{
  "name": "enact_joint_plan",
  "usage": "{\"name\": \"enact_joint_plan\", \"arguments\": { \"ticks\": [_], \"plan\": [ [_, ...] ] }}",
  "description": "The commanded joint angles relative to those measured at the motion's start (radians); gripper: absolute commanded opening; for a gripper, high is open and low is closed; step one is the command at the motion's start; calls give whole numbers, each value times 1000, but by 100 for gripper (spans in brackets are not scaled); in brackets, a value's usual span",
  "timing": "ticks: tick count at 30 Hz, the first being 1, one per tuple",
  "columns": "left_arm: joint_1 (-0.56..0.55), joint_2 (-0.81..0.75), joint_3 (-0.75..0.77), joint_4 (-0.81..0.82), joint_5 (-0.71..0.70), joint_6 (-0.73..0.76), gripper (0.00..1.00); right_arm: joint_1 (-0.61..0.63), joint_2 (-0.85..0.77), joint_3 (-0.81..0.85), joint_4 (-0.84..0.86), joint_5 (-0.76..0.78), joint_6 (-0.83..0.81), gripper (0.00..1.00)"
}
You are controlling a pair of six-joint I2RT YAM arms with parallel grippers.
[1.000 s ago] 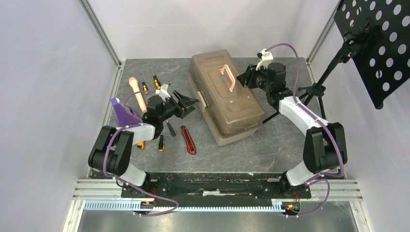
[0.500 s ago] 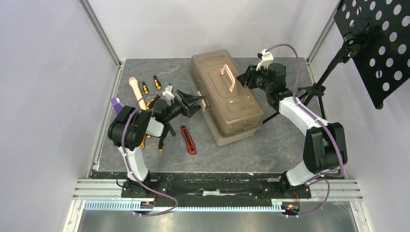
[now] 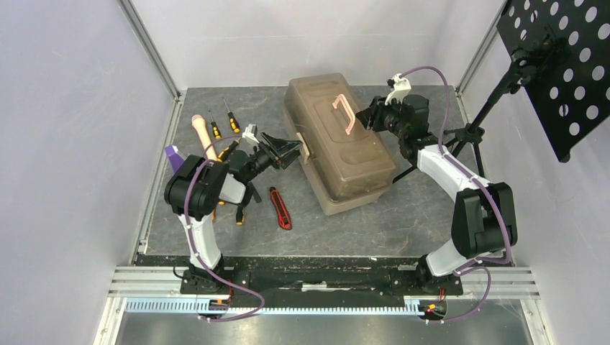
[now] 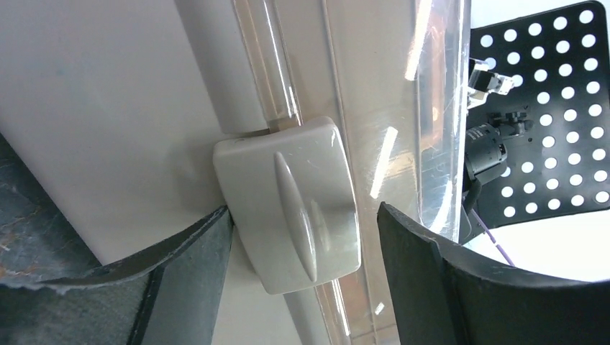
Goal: Pack the tool kit
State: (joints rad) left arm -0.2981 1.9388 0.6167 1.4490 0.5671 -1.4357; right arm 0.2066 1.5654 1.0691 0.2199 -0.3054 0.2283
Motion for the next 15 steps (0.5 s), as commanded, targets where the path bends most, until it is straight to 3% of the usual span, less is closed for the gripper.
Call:
{"name": "enact_joint_plan", "arguments": {
  "ticks": [1, 5, 12, 15],
  "plan": [
    [-57, -28, 43, 108, 28, -42, 77, 7, 85, -101, -344, 25, -53, 42],
    [-66, -66, 46, 108, 30, -43, 67, 7, 87, -110, -337, 29, -54, 42],
    [-67, -130, 54, 108, 22, -58, 33, 28, 68, -102, -361, 118, -100, 42],
    [-66, -143, 60, 108, 22, -71, 25, 58, 67, -87, -390, 198, -136, 43]
  ]
}}
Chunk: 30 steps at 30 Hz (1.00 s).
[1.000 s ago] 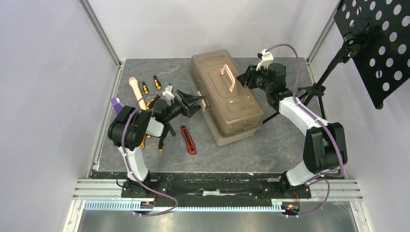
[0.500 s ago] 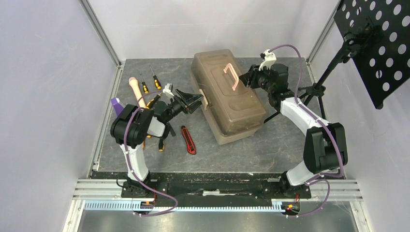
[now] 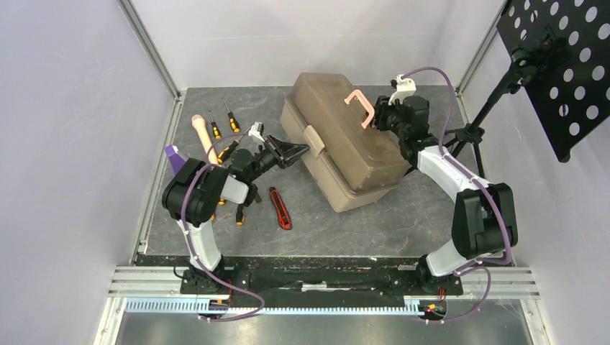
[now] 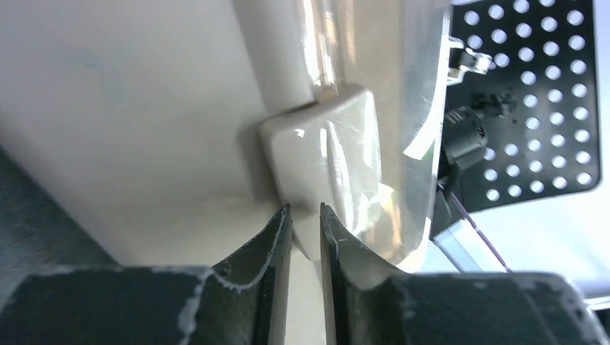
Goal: Pack the tool kit
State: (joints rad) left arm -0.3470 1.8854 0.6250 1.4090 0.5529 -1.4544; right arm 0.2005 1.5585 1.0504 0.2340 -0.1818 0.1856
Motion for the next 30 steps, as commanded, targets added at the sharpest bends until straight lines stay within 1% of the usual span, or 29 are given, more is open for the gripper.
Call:
{"name": "enact_joint_plan", "arguments": {
  "ticks": [1, 6, 8, 10, 13, 16, 19, 22, 25, 30],
  "plan": [
    [-19, -94, 55, 148, 38, -58, 24, 74, 72, -63, -414, 103, -101, 43],
    [-17, -111, 63, 148, 32, -76, 24, 120, 67, -42, -451, 244, -145, 43],
    [-18, -103, 65, 148, 32, -81, 24, 129, 64, -42, -453, 251, -148, 43],
    [-17, -97, 59, 148, 35, -83, 26, 129, 65, -40, -455, 251, -149, 43],
    [-15, -105, 15, 148, 12, -65, 37, 129, 63, -41, -455, 249, -149, 43],
    [-5, -116, -50, 148, -15, -50, 51, 129, 68, -38, -456, 249, -147, 43],
    [10, -108, -103, 148, -25, -43, 61, 128, 77, -38, -459, 252, -149, 44],
    [18, -89, -132, 148, -21, -26, 67, 128, 84, -37, -460, 250, -147, 44],
    [22, -56, -125, 148, -16, -17, 72, 128, 86, -36, -460, 243, -146, 44],
    [21, 12, -69, 148, 2, -12, 73, 127, 83, -36, -460, 222, -153, 44]
  ]
}}
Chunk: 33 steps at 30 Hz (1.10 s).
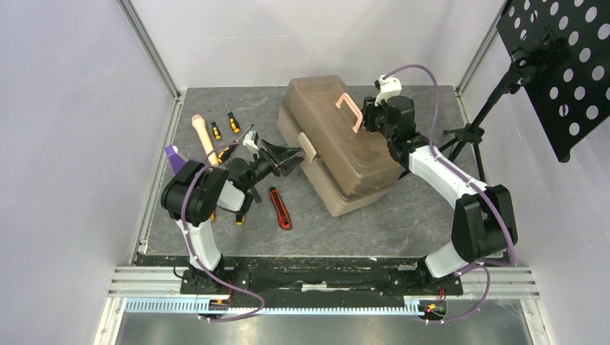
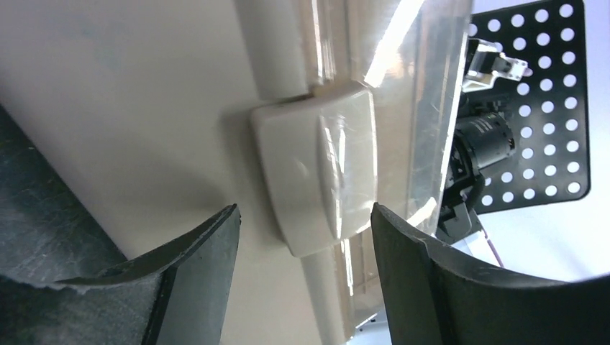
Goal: Pack the tool kit
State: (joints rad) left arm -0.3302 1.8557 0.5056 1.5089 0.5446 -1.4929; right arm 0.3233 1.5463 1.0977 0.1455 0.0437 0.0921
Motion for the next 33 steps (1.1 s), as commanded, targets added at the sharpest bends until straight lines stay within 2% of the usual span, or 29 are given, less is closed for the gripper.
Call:
{"name": "enact_joint_plan", "arguments": {
  "ticks": [1, 8, 19, 23, 28, 33],
  "plan": [
    [2, 47, 62, 48, 12, 30, 73, 5, 95, -82, -372, -6, -60, 44],
    [-7, 76, 123, 48, 21, 14, 71, 6, 96, -91, -364, -25, -58, 44],
    [-29, -28, 141, 48, 43, -11, 61, 18, 106, -105, -358, -2, -61, 44],
    [-36, -59, 151, 48, 35, -31, 55, 31, 97, -108, -359, 38, -66, 43],
    [-35, -86, 159, 48, 18, -64, 41, 66, 97, -100, -381, 145, -83, 44],
    [-35, -125, 164, 48, 3, -67, 35, 106, 103, -99, -394, 254, -119, 44]
  ]
}}
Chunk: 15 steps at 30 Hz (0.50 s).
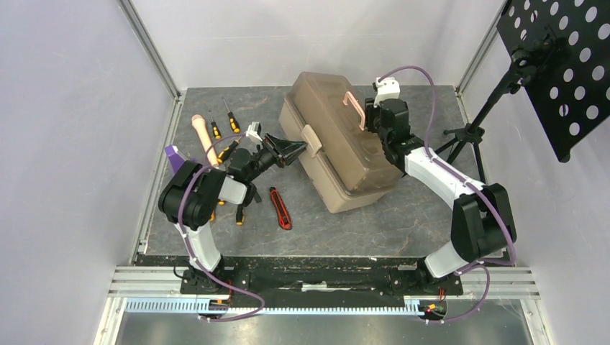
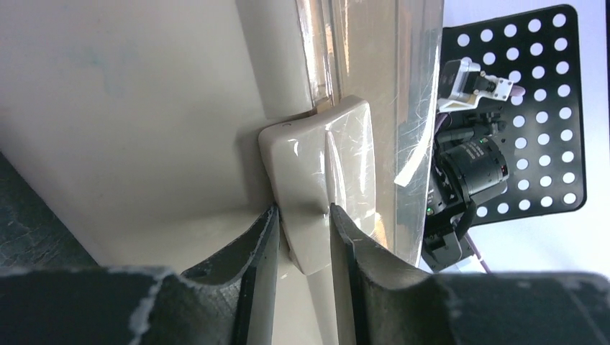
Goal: Pack the tool kit
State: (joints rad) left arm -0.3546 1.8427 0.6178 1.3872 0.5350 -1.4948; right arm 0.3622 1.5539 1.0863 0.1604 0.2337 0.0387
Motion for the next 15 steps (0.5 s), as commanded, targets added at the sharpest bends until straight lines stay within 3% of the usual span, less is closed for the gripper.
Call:
{"name": "enact_joint_plan", "arguments": {
  "ticks": [1, 15],
  "plan": [
    [-11, -117, 55, 170, 11, -65, 35, 75, 97, -87, -413, 83, -69, 44],
    [-10, -161, 98, 170, 6, -81, 32, 170, 104, -69, -444, 325, -115, 44]
  ]
}}
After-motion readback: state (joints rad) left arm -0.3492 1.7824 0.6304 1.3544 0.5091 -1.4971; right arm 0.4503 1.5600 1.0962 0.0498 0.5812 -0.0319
